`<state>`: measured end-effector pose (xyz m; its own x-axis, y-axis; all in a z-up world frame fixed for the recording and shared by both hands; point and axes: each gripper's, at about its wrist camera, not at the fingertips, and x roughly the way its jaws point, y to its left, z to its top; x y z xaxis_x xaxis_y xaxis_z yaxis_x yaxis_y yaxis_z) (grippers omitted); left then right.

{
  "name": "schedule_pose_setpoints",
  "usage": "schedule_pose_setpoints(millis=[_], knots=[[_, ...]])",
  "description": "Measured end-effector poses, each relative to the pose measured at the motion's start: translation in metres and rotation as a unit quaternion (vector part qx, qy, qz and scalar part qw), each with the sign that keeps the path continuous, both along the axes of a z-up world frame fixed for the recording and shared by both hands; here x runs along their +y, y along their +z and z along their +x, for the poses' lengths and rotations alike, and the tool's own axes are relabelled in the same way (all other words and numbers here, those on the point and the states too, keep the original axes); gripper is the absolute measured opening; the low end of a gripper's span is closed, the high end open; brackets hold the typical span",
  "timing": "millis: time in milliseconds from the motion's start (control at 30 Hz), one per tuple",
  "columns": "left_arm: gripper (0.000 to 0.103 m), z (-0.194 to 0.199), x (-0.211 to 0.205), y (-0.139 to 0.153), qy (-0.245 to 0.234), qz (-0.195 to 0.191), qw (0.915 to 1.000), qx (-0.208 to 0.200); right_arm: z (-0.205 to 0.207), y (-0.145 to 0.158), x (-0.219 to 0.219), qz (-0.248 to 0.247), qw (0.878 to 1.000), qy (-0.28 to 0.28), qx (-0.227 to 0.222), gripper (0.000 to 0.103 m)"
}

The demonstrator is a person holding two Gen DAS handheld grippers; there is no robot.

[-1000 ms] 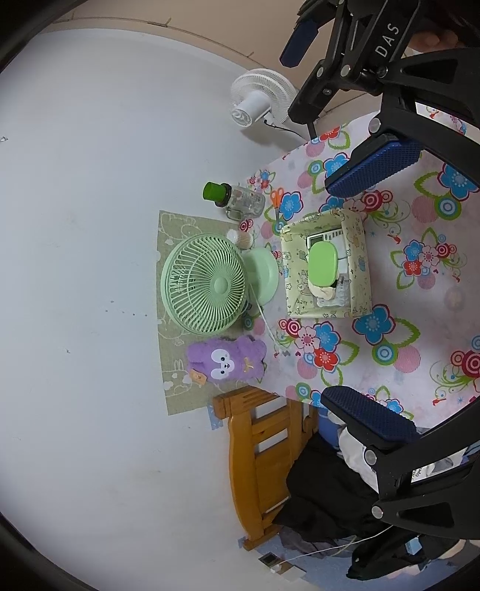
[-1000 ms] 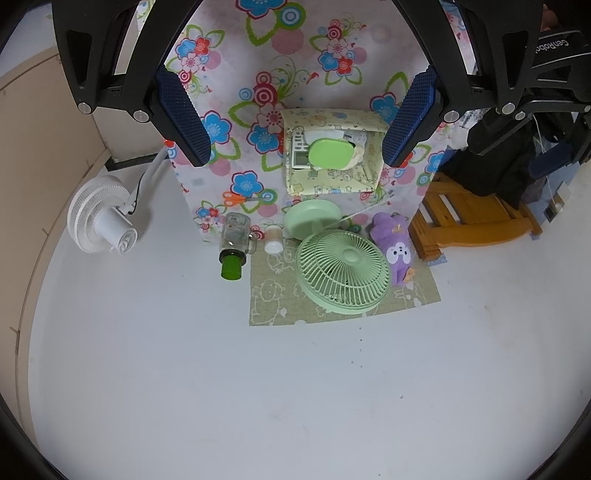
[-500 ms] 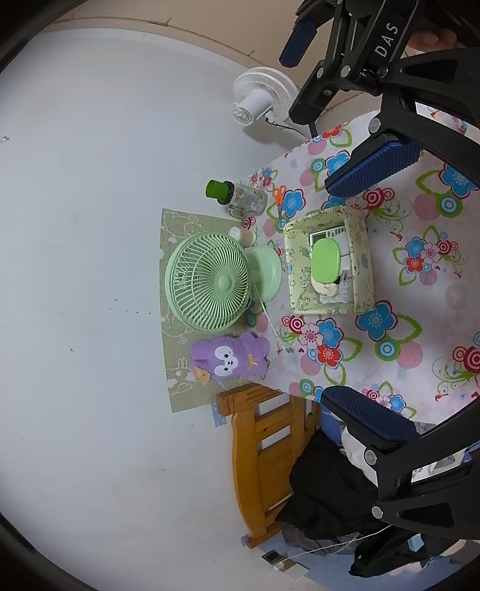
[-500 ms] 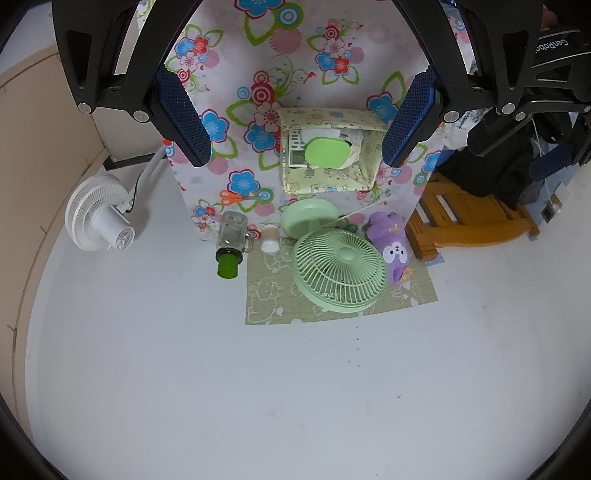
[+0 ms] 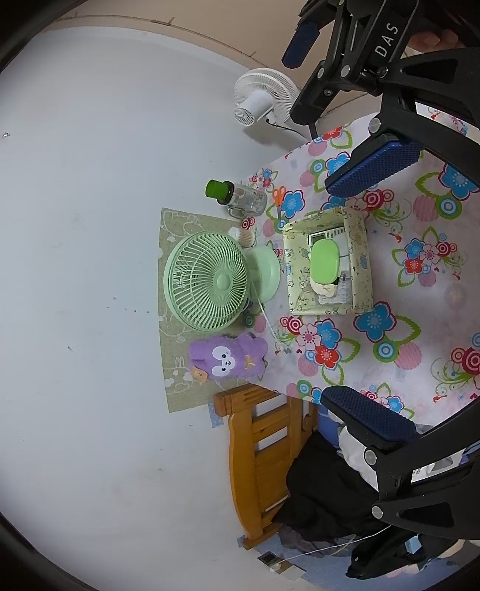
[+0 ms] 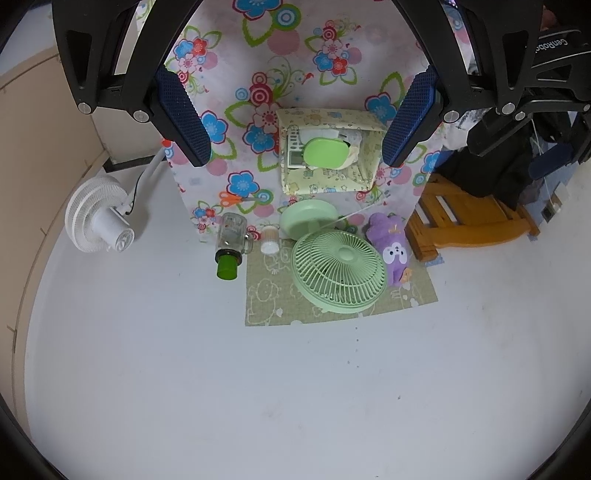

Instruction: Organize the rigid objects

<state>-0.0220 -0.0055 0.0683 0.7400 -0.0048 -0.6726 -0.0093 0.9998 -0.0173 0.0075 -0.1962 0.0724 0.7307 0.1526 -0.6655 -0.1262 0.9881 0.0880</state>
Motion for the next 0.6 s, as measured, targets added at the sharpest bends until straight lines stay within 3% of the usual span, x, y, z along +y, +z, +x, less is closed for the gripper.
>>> schedule_pose_setpoints(millis=[600], knots=[[0.103, 0.0024, 0.0002, -0.0032, -0.001, 0.003, 1.0, 0.004, 0.0035, -0.0032, 0.0034, -0.001, 1.0, -0.002, 0.008, 0.096]])
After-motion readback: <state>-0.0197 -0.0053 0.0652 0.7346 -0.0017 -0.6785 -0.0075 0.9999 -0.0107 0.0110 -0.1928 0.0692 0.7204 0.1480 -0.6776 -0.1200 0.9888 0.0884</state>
